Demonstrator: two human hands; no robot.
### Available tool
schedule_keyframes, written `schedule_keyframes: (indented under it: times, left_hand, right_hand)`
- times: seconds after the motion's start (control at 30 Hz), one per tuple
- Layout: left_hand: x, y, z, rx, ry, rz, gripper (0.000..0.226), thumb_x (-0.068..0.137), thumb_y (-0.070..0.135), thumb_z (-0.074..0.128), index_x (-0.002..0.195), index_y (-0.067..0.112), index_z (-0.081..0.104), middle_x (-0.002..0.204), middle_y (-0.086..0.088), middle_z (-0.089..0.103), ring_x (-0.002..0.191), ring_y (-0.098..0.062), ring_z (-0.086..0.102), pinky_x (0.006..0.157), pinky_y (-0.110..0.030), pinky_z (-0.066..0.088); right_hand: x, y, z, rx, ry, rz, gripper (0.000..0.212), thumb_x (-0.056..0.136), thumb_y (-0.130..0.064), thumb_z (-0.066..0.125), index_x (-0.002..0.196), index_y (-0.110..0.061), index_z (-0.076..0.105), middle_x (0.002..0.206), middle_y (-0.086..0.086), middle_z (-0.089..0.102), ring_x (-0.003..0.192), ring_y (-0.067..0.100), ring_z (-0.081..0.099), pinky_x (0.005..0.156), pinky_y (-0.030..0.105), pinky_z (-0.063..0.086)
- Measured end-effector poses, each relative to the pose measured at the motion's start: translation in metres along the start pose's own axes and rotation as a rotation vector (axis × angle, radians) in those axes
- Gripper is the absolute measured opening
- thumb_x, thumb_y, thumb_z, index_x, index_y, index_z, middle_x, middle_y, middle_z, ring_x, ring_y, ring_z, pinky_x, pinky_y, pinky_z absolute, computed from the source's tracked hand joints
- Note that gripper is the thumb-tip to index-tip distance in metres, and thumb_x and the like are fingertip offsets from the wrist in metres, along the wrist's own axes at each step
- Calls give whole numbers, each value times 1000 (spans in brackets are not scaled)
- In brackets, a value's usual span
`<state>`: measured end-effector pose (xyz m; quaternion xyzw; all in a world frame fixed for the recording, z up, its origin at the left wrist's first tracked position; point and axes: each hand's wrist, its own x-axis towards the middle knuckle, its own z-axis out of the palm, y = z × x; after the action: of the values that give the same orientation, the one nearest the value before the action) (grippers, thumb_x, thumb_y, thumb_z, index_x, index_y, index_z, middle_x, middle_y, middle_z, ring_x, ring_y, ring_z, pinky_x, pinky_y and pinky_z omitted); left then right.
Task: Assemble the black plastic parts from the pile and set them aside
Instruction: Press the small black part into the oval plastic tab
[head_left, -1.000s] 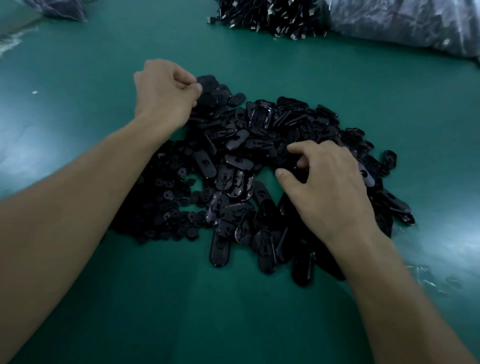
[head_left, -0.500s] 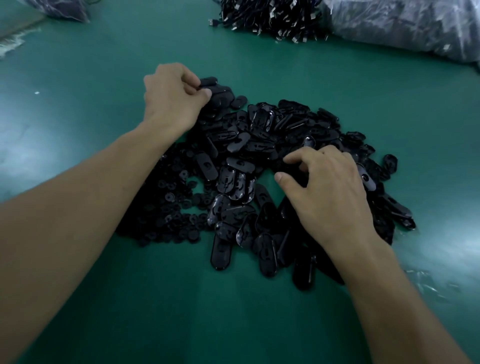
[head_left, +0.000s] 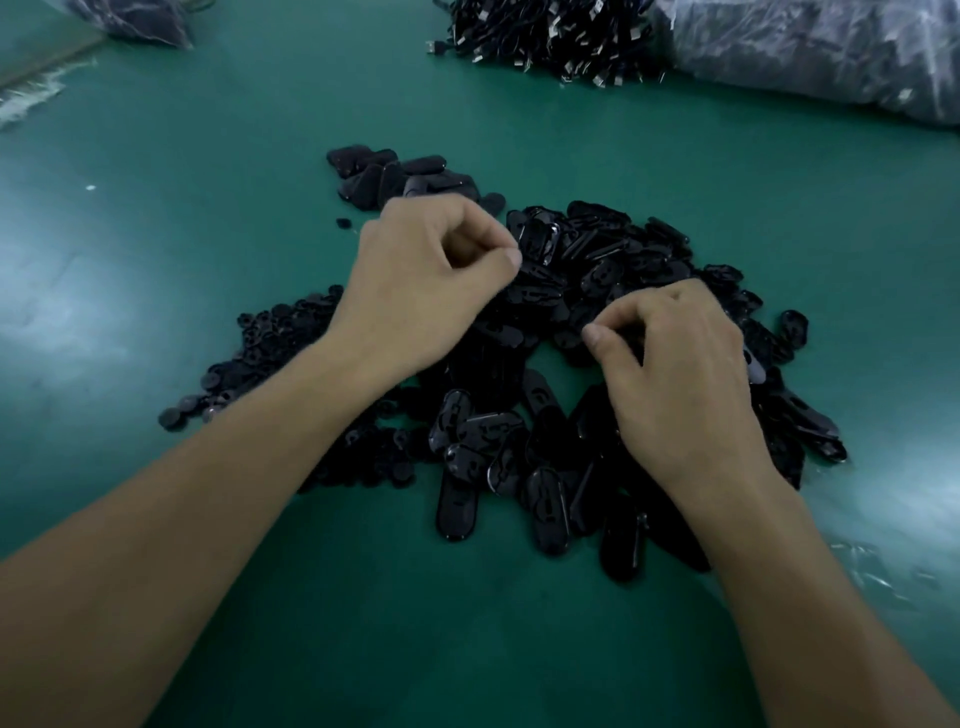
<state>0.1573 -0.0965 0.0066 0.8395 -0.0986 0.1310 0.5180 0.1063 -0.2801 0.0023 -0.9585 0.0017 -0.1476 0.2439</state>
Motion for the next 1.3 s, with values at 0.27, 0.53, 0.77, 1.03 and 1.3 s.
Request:
schedule_keyframes:
  times: [0.27,0.53,0.77,1.03,1.3]
  left_hand:
    - [-20,16,0,-130,-146,71,16,85,29,80,96,19,74,74,6,74,49,-6,64,50,-17,49]
    - [-18,12,2,-174,-140,-32,9,84,24,80,89,23,73,69,4,70,50,-7,61,52,-19,49]
    - [-19,14,0,-208,-199,-27,4,91,19,72,93,20,76,68,5,71,49,-7,62,46,-10,41]
    - [-18,16,-2,-293,-260,-34,10,92,12,71,98,19,74,63,9,71,50,1,59,46,-8,41]
    - [-17,16,-4,-264,-368,6,10,96,29,65,102,22,70,77,2,76,62,-8,69,47,-19,50]
  right_hand:
    - [3,-8,-8,355,247,-60,16,99,-26,62,85,-31,58,76,-16,63,71,4,60,65,9,43]
    - [5,-10,-6,961,124,73,9,94,-8,68,95,-17,66,73,-2,72,65,11,70,61,20,54]
    - [5,-11,-6,1037,80,76,11,95,-4,65,93,-14,71,73,-2,72,67,13,70,64,23,56]
    - [4,-12,-6,1001,85,32,10,94,-7,68,94,-16,73,74,-2,74,65,11,69,62,21,55]
    - [-1,-14,-2,838,142,-67,8,93,-24,71,86,-28,70,73,-5,74,61,8,68,57,17,50]
